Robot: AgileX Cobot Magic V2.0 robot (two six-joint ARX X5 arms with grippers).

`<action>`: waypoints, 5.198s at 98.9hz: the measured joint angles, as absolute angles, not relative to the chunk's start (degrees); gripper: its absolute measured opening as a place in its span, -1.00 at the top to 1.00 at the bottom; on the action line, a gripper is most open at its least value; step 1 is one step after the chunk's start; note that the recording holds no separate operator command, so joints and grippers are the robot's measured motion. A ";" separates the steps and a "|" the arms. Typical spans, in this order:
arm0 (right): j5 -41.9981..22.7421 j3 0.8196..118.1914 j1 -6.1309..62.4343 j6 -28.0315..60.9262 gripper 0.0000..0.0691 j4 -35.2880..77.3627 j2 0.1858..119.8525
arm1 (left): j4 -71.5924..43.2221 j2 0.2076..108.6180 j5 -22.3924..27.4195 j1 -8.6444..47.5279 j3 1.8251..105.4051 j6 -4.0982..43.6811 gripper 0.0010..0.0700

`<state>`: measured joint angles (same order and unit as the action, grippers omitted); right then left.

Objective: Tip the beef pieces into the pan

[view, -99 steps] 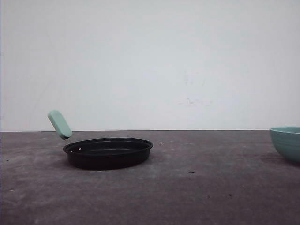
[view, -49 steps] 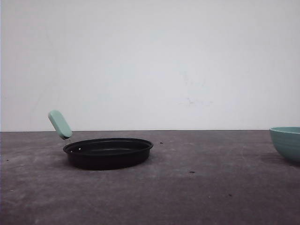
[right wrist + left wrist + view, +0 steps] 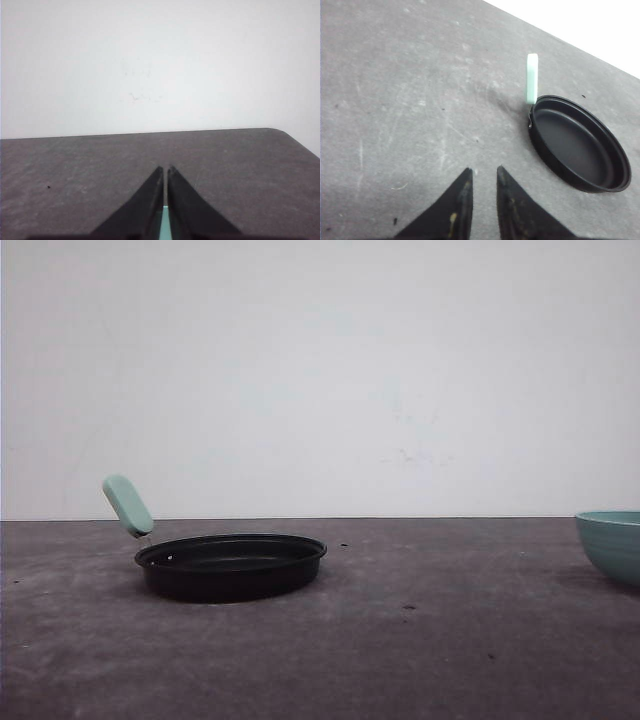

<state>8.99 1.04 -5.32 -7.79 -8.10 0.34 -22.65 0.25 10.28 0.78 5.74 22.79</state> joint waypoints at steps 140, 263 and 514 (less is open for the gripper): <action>10.57 17.65 -5.32 -18.31 0.97 12.78 3.01 | -13.04 7.73 17.91 0.78 17.10 30.22 0.99; 20.78 55.13 -5.30 -12.05 -0.52 21.63 34.20 | -19.09 46.46 28.84 1.41 56.62 21.15 -0.35; 19.25 55.13 -4.60 -10.28 -0.73 29.39 41.98 | -15.53 98.10 19.20 10.66 58.87 27.55 0.54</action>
